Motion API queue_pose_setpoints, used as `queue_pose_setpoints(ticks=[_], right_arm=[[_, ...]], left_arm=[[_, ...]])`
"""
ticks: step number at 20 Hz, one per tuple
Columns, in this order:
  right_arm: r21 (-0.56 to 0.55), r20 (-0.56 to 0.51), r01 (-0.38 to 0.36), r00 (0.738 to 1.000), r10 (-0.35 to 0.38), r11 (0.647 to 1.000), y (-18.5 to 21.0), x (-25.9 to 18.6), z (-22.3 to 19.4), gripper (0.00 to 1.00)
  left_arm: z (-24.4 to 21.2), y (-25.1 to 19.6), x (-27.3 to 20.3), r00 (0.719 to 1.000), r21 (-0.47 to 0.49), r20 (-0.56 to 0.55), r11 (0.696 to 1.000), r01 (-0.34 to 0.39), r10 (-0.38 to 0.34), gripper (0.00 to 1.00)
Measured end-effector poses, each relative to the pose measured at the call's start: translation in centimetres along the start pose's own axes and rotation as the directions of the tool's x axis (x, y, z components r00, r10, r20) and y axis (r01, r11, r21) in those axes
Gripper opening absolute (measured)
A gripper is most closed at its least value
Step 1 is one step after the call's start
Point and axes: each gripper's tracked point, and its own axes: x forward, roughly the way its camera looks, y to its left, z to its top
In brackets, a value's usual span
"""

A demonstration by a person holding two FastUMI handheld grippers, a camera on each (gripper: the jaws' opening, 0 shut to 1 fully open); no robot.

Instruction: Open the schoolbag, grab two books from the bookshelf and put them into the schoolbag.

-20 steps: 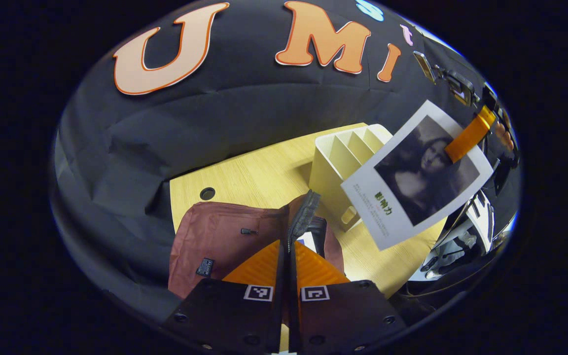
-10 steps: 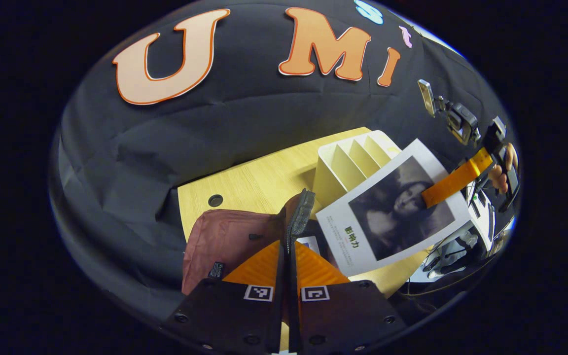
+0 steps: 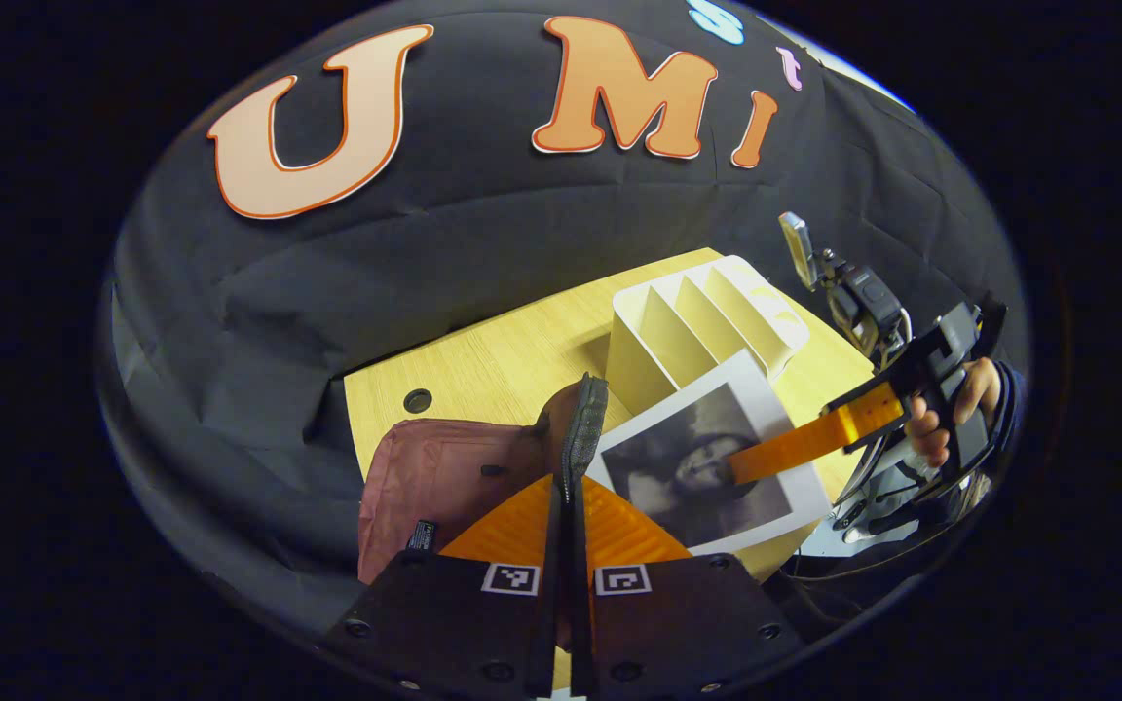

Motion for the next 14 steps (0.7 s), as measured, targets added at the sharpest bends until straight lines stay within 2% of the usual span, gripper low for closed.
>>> queue_pose_setpoints(ticks=[6,14], right_arm=[[0.049,0.028,-0.067,0.997,0.066,0.997,0.7,4.6,-0.8,0.31],[0.102,0.038,-0.137,0.990,0.134,0.985,1.6,7.7,-1.8,0.31]], left_arm=[[-0.4,-0.6,-0.3,1.000,0.016,0.000,1.000,0.011,-0.011,0.07],[-0.2,-2.6,-0.5,0.999,0.063,0.000,0.997,0.034,-0.034,0.07]])
